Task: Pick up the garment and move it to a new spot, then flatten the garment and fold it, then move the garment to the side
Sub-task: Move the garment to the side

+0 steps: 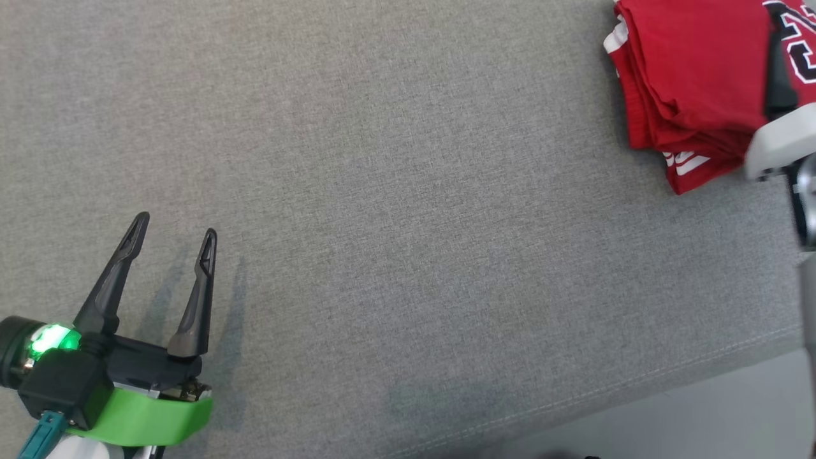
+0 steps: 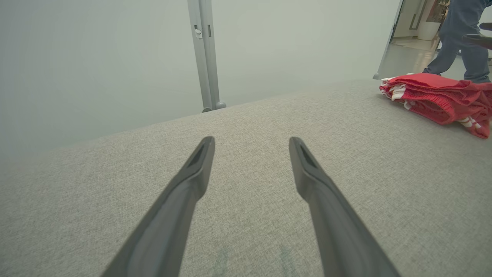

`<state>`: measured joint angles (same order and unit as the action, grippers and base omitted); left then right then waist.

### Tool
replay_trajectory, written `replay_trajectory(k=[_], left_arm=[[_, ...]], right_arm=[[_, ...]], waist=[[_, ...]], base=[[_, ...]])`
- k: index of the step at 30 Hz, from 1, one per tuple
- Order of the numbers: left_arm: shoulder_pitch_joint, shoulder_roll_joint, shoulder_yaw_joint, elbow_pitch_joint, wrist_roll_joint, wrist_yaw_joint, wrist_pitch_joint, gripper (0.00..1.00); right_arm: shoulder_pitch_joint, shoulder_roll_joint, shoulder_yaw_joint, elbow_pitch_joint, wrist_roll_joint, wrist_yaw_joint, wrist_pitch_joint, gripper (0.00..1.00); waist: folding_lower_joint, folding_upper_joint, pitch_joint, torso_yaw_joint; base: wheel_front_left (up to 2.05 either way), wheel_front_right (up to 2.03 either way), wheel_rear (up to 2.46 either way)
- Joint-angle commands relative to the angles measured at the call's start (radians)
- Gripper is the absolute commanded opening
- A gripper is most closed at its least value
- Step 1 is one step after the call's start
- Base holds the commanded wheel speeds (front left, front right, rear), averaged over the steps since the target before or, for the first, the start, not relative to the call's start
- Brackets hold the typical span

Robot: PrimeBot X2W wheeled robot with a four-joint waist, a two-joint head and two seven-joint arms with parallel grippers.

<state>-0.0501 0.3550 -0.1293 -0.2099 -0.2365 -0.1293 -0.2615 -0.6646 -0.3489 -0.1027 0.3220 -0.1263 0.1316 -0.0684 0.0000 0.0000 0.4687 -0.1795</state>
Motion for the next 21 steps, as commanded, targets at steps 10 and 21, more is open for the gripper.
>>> replay_trajectory(k=[10,21], left_arm=[[0.022,-0.126,0.066,0.127,-0.05,-0.003,-0.004,1.0],[0.022,-0.246,0.174,0.297,-0.077,-0.003,-0.004,1.0]], right_arm=[[0.092,0.212,0.115,0.079,0.095,-0.002,-0.187,1.0],[0.263,0.292,0.272,-0.011,0.206,-0.002,-0.197,1.0]], waist=[[0.0,0.0,-0.153,0.071],[0.0,0.0,-0.299,0.145]], base=[[0.0,0.0,0.0],[0.0,0.0,0.0]])
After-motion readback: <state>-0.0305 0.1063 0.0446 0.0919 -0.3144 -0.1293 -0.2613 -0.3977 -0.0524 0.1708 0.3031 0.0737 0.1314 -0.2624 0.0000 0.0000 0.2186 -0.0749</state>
